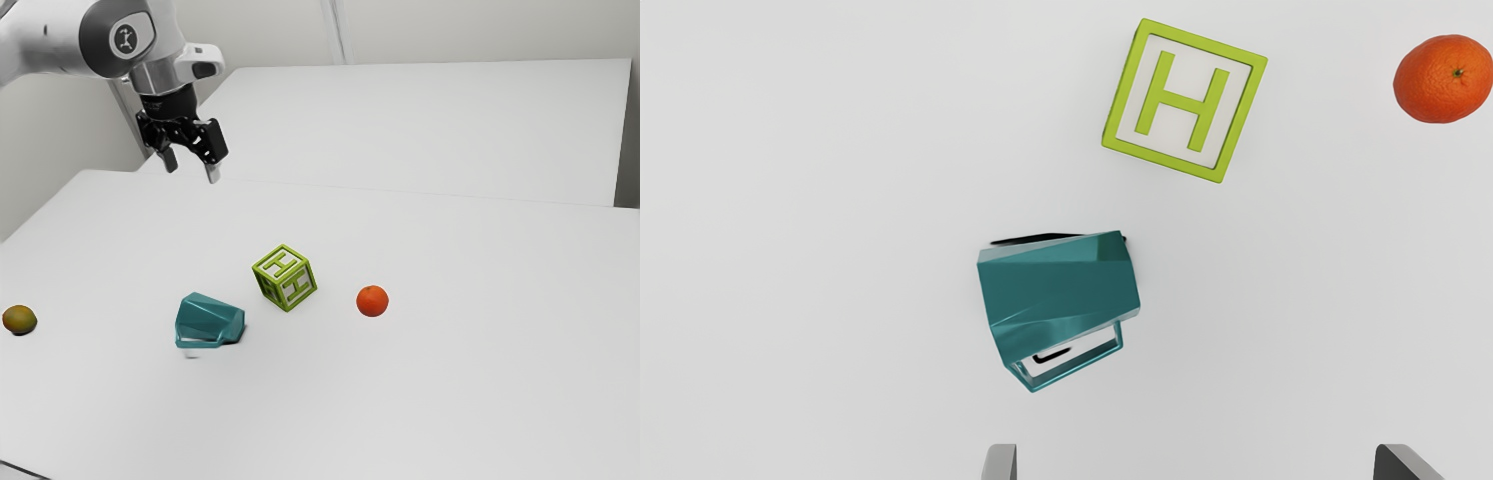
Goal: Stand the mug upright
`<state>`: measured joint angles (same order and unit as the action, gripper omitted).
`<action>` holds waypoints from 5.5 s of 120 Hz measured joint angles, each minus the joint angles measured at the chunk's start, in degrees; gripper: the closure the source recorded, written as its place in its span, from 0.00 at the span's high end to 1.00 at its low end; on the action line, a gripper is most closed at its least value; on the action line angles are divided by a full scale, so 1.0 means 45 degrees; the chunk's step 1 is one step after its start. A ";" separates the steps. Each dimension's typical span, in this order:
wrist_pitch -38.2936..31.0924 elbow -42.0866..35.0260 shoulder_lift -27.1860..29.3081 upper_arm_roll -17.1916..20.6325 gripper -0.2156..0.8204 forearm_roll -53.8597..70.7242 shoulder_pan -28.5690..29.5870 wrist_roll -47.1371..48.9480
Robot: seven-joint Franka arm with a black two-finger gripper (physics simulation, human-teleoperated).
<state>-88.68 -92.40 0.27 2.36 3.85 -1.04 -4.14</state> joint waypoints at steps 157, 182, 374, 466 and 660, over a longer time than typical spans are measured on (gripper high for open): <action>-0.1590 -0.3032 -0.1119 -0.0113 0.77 -0.4834 0.5025 -0.2315; -0.2874 -0.4486 -0.1116 -0.0151 0.77 -0.6246 0.5482 -0.3414; -0.5567 -0.8556 -0.2071 -0.0150 0.19 -1.4199 0.6206 -1.1258; -0.5491 -0.8024 0.0527 0.0097 0.04 -1.0894 0.5229 -1.1223; -1.0333 -0.9805 0.1170 0.3277 0.03 -0.1343 0.4276 -0.0992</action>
<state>-135.18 -136.52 5.53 17.10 -2.19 18.20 -8.60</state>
